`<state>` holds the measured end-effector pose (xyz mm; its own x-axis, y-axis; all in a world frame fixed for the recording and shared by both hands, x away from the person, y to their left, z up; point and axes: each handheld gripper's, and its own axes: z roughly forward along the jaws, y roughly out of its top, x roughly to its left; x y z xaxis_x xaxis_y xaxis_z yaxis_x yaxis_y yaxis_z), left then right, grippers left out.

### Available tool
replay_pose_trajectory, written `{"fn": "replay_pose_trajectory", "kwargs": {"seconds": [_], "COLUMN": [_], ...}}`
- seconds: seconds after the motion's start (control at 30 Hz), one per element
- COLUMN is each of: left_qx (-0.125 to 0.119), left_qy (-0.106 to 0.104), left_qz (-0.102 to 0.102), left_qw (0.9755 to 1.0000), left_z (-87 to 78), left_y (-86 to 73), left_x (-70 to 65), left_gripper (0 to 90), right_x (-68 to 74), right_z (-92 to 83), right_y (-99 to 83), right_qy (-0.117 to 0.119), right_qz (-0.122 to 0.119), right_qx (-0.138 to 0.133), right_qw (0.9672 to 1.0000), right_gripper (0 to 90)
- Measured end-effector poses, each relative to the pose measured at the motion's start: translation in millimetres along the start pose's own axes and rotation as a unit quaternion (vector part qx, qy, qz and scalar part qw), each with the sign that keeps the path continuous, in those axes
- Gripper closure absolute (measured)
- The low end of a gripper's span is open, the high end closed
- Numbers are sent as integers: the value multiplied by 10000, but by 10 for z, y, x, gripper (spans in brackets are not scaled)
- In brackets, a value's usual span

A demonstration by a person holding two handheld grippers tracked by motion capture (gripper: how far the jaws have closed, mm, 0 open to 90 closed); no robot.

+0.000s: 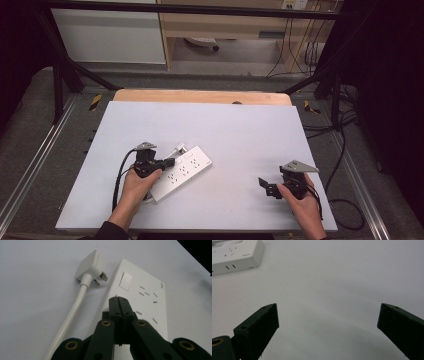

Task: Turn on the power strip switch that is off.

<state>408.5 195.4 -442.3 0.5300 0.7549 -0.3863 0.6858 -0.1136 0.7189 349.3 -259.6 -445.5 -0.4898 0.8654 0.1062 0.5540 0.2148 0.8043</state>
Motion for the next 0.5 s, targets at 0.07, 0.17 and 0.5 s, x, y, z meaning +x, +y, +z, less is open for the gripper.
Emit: {"fn": "replay_pose_trajectory", "kwargs": {"seconds": [0.07, 0.17, 0.5], "left_qx": [4, 3, -4], "left_qy": [8, 5, -3], "left_qz": [11, 14, 5], "left_qw": [10000, 10000, 10000], "left_z": [0, 0, 0], "left_y": [0, 0, -1], "left_x": [-2, -1, 0], "left_gripper": [900, 900, 900], "right_x": [-1, 0, 0], "right_z": [0, 1, 0], "right_y": [0, 0, 1], "right_qy": [-2, 0, 0], "right_qz": [-1, -4, 0], "right_qx": [1, 6, -6], "right_qw": [10000, 10000, 10000], "right_gripper": [41, 41, 41]}}
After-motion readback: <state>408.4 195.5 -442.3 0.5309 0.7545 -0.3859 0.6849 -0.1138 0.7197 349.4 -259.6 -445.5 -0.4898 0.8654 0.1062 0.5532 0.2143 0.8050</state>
